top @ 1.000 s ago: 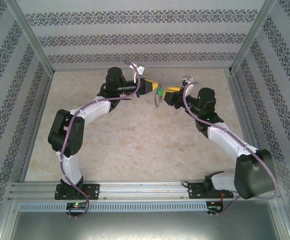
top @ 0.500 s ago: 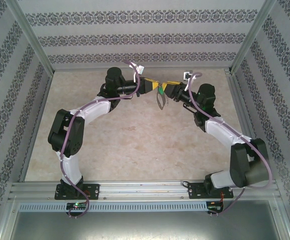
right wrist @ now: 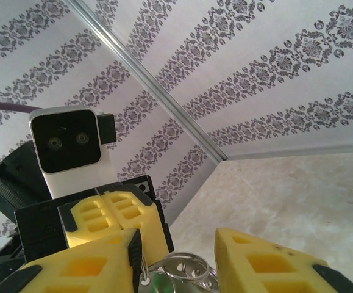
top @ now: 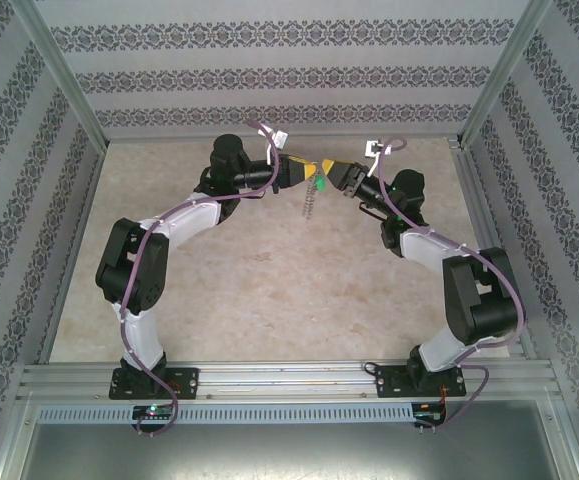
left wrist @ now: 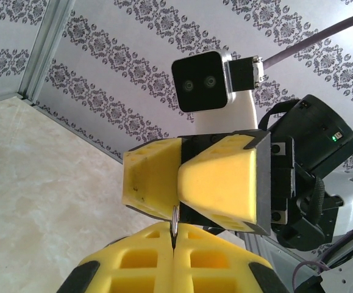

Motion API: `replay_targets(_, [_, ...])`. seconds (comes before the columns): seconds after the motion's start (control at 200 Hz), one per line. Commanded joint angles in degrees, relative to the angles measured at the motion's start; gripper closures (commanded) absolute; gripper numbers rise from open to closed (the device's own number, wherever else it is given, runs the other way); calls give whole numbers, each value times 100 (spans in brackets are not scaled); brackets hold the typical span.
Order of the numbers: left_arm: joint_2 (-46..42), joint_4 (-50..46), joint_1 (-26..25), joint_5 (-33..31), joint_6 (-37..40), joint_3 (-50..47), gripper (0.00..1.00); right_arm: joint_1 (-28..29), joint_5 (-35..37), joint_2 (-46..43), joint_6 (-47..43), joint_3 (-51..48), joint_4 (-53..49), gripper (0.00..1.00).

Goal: Put the keys on the keyring

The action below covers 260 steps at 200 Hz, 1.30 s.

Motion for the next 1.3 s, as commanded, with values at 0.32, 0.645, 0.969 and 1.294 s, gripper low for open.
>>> replay_targets(0.32, [-188,372,-59,123,-23,79,100,9,-326,157,422,218,882,65])
replay_targets(0.645, [-198,359,-81,121,-23,106,100,120,-342,243,301,194,775,65])
replay_targets(0.969, [-196,313,-101,94,13,119,100,201,-395,294,292,200,774,71])
replay_targets(1.294, [-186,271,-111,85,38,152,100,245,-484,294,257,156,793,84])
